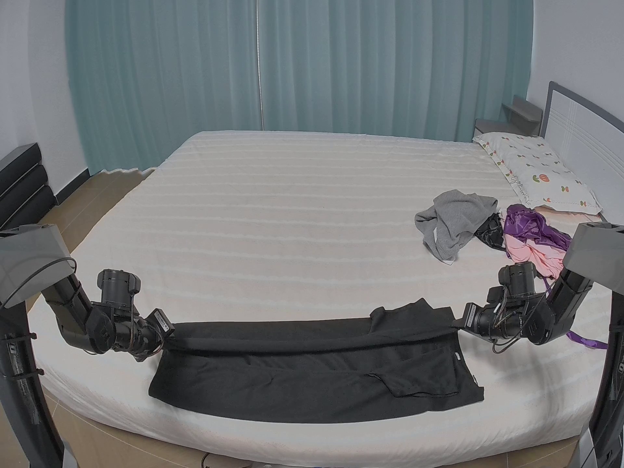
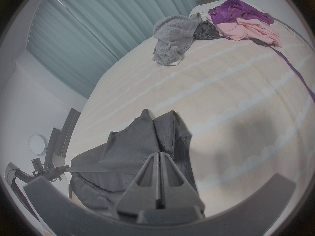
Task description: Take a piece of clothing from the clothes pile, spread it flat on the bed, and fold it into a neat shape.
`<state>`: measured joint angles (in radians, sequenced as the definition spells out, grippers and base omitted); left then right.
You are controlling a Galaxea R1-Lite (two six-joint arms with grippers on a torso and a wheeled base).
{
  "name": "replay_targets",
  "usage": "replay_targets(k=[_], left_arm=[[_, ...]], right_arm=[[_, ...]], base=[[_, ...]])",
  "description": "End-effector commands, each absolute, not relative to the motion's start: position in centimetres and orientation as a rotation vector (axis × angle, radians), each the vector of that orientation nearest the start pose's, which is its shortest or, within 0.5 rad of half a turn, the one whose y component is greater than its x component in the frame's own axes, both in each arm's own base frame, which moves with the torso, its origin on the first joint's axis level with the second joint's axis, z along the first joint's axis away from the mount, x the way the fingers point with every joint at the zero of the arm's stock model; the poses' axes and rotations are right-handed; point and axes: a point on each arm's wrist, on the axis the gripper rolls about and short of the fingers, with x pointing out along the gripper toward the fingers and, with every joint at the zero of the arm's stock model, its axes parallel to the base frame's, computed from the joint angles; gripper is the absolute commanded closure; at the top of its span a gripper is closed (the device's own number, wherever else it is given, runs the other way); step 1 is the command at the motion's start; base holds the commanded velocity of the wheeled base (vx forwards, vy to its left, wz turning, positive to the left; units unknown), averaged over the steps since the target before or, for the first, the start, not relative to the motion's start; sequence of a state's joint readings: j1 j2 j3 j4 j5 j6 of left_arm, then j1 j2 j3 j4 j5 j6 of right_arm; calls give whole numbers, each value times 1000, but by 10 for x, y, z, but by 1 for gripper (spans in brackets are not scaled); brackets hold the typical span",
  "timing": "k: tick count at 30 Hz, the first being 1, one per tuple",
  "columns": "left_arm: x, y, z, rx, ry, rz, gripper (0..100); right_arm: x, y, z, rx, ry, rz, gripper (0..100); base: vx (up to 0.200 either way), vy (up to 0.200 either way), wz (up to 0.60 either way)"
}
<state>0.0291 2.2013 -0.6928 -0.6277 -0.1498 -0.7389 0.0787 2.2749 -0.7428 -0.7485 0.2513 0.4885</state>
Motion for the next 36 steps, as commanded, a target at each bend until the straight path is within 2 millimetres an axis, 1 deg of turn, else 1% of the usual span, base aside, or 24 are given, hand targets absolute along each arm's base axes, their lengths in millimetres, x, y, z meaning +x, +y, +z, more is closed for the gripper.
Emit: replay_targets(k=[1, 6, 12, 16, 18, 19, 21, 25, 28, 31, 36], left_arm=[[322, 6, -10, -768, 906, 227, 100], [319, 6, -12, -750, 918, 223, 100], [309, 6, -15, -697, 951, 208, 100], [307, 6, -16, -680, 959, 204, 100], [308, 6, -15, -681, 956, 205, 100], [309, 8, -11, -687, 937, 206, 100], [310, 10, -6, -696, 920, 205, 100], [309, 10, -5, -695, 918, 205, 100], [308, 10, -8, -692, 928, 207, 100], [308, 10, -8, -689, 929, 208, 100], [304, 8, -11, -664, 950, 197, 100]], right_arm=[[343, 31, -18, 523, 862, 110, 100], [340, 31, -20, 522, 875, 106, 100], [339, 31, -22, 522, 881, 105, 100], [337, 30, -21, 520, 885, 105, 100], [338, 31, -19, 519, 872, 109, 100], [341, 29, -9, 533, 827, 115, 100], [341, 26, -5, 537, 799, 120, 100], [336, 26, -13, 527, 826, 122, 100], [332, 27, -19, 522, 852, 119, 100], [331, 27, -22, 511, 861, 123, 100], [329, 30, -32, 473, 891, 136, 100]], base=[[0, 0, 0], [0, 0, 0], [0, 0, 0], [0, 0, 0], [0, 0, 0], [0, 0, 0], [0, 0, 0], [0, 0, 0], [0, 0, 0], [0, 0, 0], [0, 0, 0]])
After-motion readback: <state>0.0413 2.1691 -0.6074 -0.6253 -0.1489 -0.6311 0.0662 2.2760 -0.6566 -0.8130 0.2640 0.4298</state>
